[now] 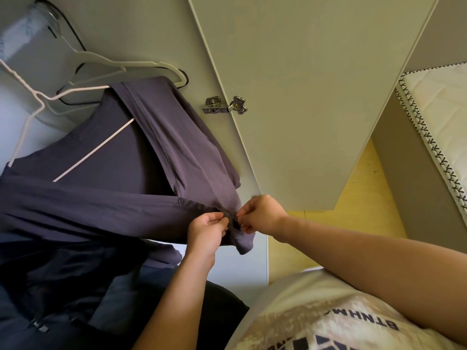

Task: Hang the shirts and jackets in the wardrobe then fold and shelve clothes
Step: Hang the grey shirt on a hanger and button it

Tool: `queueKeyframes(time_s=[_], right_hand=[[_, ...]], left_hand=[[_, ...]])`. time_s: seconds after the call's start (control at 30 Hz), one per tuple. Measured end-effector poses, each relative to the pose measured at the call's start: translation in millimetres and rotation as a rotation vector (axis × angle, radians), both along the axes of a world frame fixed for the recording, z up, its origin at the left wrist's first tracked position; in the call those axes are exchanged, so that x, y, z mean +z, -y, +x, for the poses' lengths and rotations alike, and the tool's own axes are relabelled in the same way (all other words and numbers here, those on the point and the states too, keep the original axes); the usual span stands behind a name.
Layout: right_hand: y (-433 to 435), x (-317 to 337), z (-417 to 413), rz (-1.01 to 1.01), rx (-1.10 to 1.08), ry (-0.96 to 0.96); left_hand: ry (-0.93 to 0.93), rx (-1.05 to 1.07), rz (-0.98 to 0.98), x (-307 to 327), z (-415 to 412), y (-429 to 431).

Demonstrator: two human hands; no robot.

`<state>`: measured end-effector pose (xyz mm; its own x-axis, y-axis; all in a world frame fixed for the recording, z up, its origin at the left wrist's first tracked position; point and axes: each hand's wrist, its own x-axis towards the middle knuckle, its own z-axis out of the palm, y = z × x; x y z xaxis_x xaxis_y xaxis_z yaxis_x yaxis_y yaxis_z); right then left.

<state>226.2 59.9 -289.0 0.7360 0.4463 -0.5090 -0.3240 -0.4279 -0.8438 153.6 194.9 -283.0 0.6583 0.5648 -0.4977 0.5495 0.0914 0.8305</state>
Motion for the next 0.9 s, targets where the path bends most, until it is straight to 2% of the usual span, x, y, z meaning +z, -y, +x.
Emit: queueKeyframes(time_s=[0.13,0.47,0.77,0.9], right_hand=[[1.6,-2.6,0.7,0.027,-0.018,-0.063],[5.1,2.2,4.3,0.028,-0.013,-0.044],[2.2,9.6,6.8,-0.102,0.094,0.214],[0.0,7.9,7.6,-0.095,0.057,0.235]], left_hand=[[-0.013,-0.046,0.037,0.8,-0.2,2.4],[-0.002,-0.08,0.052,3.7,2.2,7.7],[0.025,0.007,-0.063,4.6,6.7,10.2],[0.059,0.054,-0.148,8.3,8.4,9.5]])
